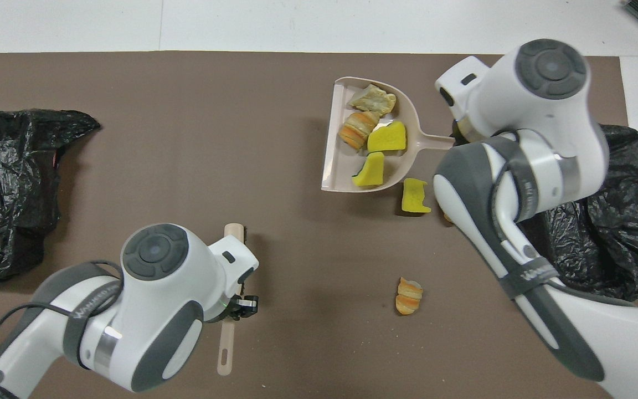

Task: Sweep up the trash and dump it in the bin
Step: 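Carry the dustpan with the right gripper to the bag and tip it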

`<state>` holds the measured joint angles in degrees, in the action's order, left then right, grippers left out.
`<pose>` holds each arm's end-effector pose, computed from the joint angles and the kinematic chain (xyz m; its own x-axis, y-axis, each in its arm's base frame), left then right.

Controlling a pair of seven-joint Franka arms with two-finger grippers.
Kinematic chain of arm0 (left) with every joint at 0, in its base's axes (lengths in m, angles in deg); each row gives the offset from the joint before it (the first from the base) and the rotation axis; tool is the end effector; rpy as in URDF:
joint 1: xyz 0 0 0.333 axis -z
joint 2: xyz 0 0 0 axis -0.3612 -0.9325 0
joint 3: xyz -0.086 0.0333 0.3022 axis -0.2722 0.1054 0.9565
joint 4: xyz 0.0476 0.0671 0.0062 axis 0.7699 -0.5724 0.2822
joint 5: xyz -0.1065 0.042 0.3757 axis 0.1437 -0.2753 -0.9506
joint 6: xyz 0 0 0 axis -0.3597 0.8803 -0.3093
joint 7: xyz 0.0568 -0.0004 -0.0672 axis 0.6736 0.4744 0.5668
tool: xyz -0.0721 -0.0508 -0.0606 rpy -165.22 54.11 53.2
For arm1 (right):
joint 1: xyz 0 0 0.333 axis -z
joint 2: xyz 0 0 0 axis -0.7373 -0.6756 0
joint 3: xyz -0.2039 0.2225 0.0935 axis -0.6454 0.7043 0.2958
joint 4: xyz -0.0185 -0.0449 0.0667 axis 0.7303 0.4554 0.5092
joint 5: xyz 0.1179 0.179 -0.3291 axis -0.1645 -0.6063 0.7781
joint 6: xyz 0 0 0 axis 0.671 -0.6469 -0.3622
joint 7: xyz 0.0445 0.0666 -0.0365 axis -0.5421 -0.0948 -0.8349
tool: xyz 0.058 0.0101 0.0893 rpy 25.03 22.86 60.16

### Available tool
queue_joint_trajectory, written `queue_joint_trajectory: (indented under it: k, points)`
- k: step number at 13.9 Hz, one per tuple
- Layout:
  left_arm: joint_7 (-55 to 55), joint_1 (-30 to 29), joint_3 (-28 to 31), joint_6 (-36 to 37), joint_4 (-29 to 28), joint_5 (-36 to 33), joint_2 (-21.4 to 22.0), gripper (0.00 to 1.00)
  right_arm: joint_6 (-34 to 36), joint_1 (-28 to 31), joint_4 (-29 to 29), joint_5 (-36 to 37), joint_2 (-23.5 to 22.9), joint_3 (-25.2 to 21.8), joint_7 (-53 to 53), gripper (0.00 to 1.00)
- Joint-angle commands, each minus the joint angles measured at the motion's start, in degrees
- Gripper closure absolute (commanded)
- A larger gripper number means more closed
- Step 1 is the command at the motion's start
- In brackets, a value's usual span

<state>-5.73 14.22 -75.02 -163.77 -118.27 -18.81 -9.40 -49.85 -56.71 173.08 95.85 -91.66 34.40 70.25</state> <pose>0.3734 -0.2807 0.3934 0.9530 -0.0650 -0.2959 -0.0588 -0.9978 0.0298 0.6533 0.1204 0.4685 0.1823 0.9807 -0.0704 0.9812 -0.1769 0.0771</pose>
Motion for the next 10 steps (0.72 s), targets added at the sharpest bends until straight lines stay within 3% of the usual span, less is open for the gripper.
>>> queue_joint_trajectory:
  k: [1, 6, 7, 8, 9, 10]
  points:
    - [10.45, 7.73, 0.36, -7.64, -5.45, -0.93, 1.57, 1.0, 2.94, 7.08, 0.67, -2.52, 3.04, 0.54, 9.15, 1.0]
    - [15.15, 12.33, 0.36, -14.09, -9.16, -0.93, 0.78, 0.98, 4.17, 21.32, 0.49, -2.61, 5.85, 0.54, 21.47, 1.0]
    - [15.06, 12.15, 0.36, -14.0, -9.25, -0.93, 0.86, 0.88, 4.36, 23.09, 0.58, -1.92, 6.99, 0.19, 23.84, 1.0]
    - [14.8, 11.98, 0.36, -13.83, -9.25, -0.93, 0.87, 0.76, 4.45, 25.28, 0.75, -1.21, 7.17, -0.25, 26.47, 1.0]
    - [14.53, 11.8, 0.36, -13.74, -9.33, -0.93, 0.87, 0.55, 4.53, 27.74, 1.28, 0.45, 7.78, -0.34, 28.15, 1.0]
    - [14.36, 11.8, 0.36, -13.39, -9.34, -0.93, 0.87, 0.01, 4.53, 29.5, 1.28, 3.86, 7.96, -0.26, 28.78, 1.0]
